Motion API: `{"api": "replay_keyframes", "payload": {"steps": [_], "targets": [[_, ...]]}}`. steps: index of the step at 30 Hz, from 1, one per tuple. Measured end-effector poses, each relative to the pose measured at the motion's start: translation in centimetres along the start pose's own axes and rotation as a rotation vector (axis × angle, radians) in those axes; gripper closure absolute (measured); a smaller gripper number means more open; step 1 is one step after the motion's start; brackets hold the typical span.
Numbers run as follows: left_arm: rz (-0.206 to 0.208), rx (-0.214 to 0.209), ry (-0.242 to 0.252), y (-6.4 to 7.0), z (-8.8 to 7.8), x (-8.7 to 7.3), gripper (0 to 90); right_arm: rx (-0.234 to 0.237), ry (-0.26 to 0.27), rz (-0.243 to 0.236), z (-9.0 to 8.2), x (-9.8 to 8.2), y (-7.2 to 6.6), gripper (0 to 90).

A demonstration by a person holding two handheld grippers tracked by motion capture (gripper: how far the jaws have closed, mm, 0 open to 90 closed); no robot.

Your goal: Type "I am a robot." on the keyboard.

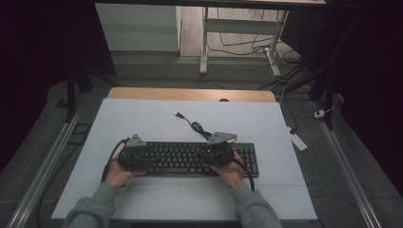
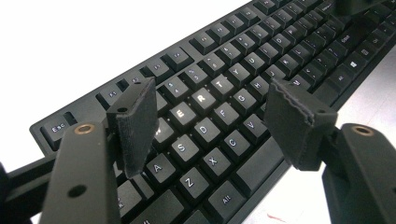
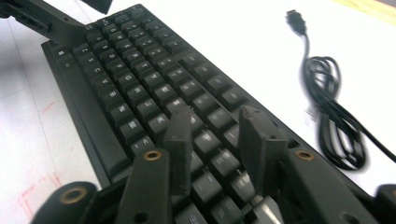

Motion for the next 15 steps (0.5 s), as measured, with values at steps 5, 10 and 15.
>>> {"api": "replay_keyframes", "payload": {"steps": [5,10,15], "targets": [[-0.001,0.001,0.0,0.0,0.0,0.0,34.9,-0.026,0.01,0.011,-1.8,-1.0,0.6,57.8],[-0.003,0.0,-0.002,-0.1,0.0,0.0,34.9,-0.056,0.0,0.01,-4.2,-2.9,1.1,55.1],[-0.006,0.002,-0.001,-0.2,0.1,0.0,34.8,-0.082,-0.003,0.026,-6.2,-4.9,1.5,53.6]]}}
Point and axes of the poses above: each handheld gripper's, and its own axes: z roughly forward along the jaws, x roughly out of its top, y roughly to its right, the point moved 5 cm from there along z, roughly forward along the jaws, and after that the axes turned 2 degrees about -z, right-handed, at the moved point
